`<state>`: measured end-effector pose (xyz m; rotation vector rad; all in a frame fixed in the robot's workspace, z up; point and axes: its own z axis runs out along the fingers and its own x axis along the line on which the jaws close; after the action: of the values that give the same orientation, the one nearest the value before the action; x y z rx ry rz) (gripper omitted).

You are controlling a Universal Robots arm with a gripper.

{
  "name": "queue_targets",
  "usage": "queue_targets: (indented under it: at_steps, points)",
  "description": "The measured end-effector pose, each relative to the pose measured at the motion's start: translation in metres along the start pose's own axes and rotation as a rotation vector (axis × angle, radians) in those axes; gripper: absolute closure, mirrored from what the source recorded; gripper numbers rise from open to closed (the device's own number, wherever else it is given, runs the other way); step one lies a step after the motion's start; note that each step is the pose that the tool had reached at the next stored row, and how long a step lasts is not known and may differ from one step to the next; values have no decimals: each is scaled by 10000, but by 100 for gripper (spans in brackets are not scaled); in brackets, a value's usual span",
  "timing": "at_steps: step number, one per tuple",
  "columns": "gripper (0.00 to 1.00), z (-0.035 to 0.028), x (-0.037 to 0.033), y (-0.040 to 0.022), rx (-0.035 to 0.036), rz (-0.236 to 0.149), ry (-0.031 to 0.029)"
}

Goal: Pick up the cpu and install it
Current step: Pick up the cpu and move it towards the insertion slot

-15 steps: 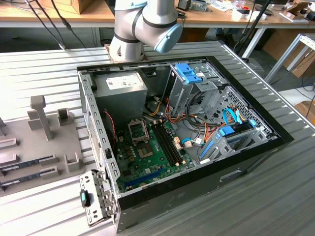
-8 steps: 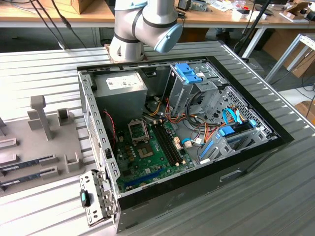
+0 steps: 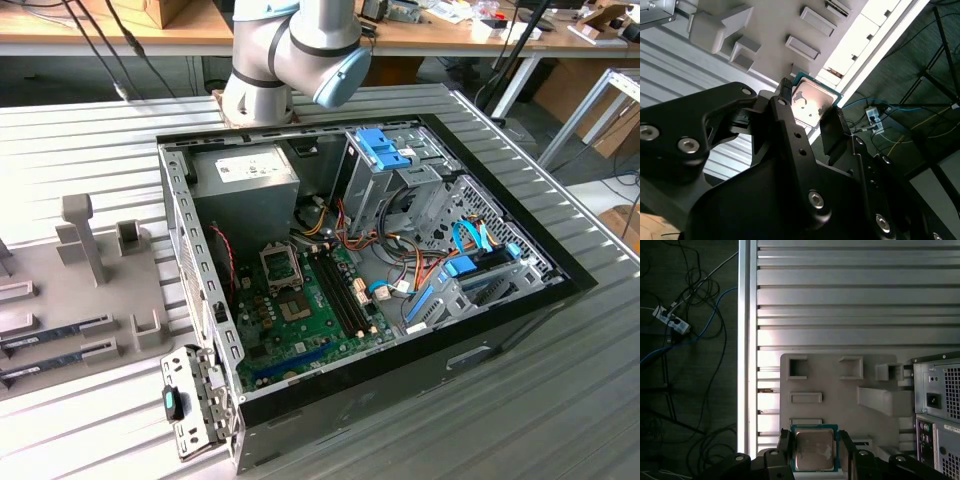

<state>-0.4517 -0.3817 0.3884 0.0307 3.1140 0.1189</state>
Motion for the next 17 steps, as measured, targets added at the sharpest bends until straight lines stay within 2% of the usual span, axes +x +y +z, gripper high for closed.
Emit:
queue_targets:
  at_steps: [10, 17]
  points:
    - [53, -2, 0, 0, 0, 0, 1]
    - [53, -1, -51, 1, 0, 0, 0]
